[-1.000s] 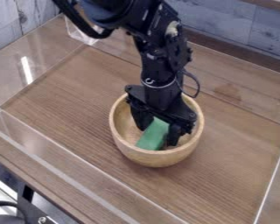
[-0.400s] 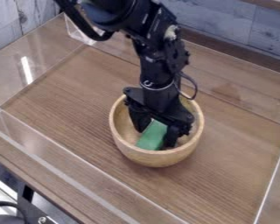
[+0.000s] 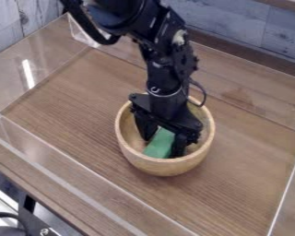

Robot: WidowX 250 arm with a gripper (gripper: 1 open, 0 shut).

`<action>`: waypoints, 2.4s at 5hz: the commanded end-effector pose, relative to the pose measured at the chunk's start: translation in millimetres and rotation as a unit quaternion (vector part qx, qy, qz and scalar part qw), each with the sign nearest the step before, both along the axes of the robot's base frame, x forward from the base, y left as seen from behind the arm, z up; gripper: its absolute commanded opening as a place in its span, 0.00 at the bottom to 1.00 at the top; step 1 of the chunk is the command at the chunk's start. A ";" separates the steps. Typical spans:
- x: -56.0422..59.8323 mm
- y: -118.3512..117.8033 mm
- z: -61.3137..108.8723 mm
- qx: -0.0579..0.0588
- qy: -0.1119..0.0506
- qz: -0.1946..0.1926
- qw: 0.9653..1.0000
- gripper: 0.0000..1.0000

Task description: Move green stick from inside the wooden bowl to the table next to it

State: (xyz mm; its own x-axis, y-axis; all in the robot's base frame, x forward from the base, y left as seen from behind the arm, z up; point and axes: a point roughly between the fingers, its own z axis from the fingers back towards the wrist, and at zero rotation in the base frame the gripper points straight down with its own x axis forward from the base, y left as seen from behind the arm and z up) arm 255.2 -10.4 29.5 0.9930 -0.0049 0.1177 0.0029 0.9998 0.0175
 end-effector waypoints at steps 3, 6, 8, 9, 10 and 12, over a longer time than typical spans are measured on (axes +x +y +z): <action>6.3 8.5 0.4 0.006 -0.011 0.014 1.000 1.00; 7.9 14.4 -4.1 0.011 -0.009 0.025 1.000 1.00; 8.9 18.7 -7.3 0.015 -0.008 0.032 0.999 1.00; 9.2 20.7 -9.0 0.017 -0.007 0.035 0.999 1.00; 9.4 22.6 -10.5 0.018 -0.006 0.038 0.999 1.00; 9.1 25.2 -11.9 0.016 -0.004 0.042 0.999 0.00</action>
